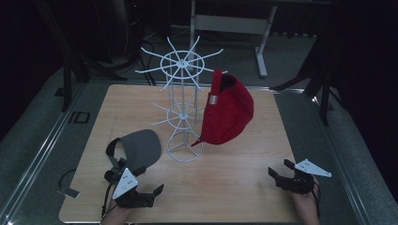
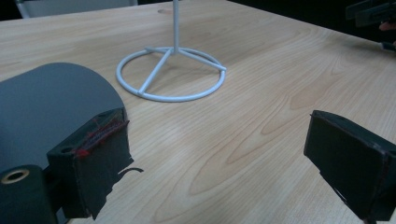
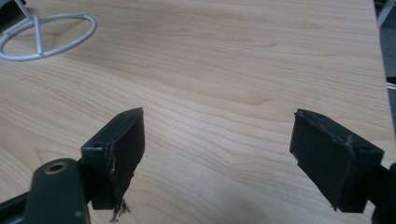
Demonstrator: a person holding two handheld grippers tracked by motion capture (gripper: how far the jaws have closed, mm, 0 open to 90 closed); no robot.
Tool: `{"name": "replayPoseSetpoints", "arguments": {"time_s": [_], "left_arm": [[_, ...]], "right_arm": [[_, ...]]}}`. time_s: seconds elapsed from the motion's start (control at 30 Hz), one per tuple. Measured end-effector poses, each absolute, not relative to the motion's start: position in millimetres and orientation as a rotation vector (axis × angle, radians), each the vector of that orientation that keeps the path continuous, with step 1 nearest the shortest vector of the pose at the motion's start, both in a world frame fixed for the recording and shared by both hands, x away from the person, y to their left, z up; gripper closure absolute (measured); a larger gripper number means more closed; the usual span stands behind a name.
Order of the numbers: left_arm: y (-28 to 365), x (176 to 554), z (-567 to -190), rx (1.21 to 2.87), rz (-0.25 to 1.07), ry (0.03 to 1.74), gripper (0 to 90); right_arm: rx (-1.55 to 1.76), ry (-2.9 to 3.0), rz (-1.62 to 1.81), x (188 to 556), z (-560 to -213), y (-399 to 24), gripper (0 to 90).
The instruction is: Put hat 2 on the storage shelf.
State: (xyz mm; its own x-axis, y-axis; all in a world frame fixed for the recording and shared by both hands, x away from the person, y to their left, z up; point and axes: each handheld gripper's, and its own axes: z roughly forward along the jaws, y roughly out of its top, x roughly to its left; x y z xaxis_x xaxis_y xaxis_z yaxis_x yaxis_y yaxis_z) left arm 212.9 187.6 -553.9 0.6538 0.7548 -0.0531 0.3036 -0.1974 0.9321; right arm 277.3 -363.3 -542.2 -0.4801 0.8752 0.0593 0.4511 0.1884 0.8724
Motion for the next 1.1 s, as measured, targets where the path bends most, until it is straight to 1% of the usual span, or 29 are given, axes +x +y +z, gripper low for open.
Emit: {"name": "replayPoseSetpoints", "arguments": {"time_s": [0.07,0.17,0.2,0.27,0.37,0.43,0.47,0.53,0.63,0.67,0.7,0.8,0.87,0.97,1.03,1.07,1.1], "left_arm": [[189.8,213.0,-552.4,1.773,0.511,0.86,7.2],[201.0,212.9,-547.8,1.718,0.483,0.9,7.2],[205.2,212.8,-546.4,1.708,0.486,0.911,7.3],[213.6,211.2,-543.4,1.704,0.512,0.935,7.3],[230.0,205.8,-538.7,1.746,0.565,0.969,7.3],[234.6,204.7,-538.2,1.75,0.578,0.98,7.2],[239.6,203.4,-537.8,1.754,0.587,0.985,7.3],[255.4,201.4,-538.0,1.753,0.611,1.038,7.3],[266.6,200.7,-539.3,1.752,0.615,1.082,7.3],[277.0,200.3,-541.4,1.762,0.619,1.129,8.2],[282.0,199.9,-542.8,1.761,0.615,1.14,8.2],[289.9,200.0,-545.5,1.786,0.616,1.174,11.5],[295.9,201.6,-548.3,1.815,0.605,1.215,11.6],[301.9,202.7,-551.4,1.821,0.591,1.22,16.8],[303.1,204.7,-552.8,1.825,0.598,1.205,17.8],[301.3,210.0,-554.3,1.87,0.606,1.201,17.8],[301.3,210.0,-554.3,1.87,0.606,1.201,17.8]], "right_arm": [[1.24,2.006,1.229,276.1,-542.5,-364.0,17.6],[1.242,2.004,1.234,273.9,-544.6,-365.7,14.9],[1.253,1.985,1.221,271.8,-545.2,-366.9,15.8],[1.302,2.008,1.236,272.4,-545.1,-369.5,15.7],[1.307,2.016,1.22,272.0,-545.9,-370.5,15.8],[1.314,2.021,1.222,272.7,-546.5,-370.9,15.9],[1.319,2.016,1.229,273.3,-547.9,-371.6,17.3],[1.325,2.018,1.237,274.7,-549.6,-372.0,18.4],[1.322,2.014,1.24,274.5,-551.1,-371.5,18.3],[1.321,2.011,1.229,274.5,-552.2,-370.9,17.5],[1.324,2.006,1.228,274.4,-552.7,-371.0,17.5],[1.331,2.001,1.224,274.8,-554.0,-372.5,17.5],[1.338,2.002,1.23,274.8,-554.5,-373.4,17.5],[1.353,1.989,1.25,274.5,-555.4,-376.5,17.6],[1.355,1.988,1.251,274.4,-555.3,-376.8,17.6],[1.354,1.991,1.246,274.5,-555.4,-376.4,17.6],[1.35,1.993,1.243,274.6,-555.4,-375.9,17.6]]}}
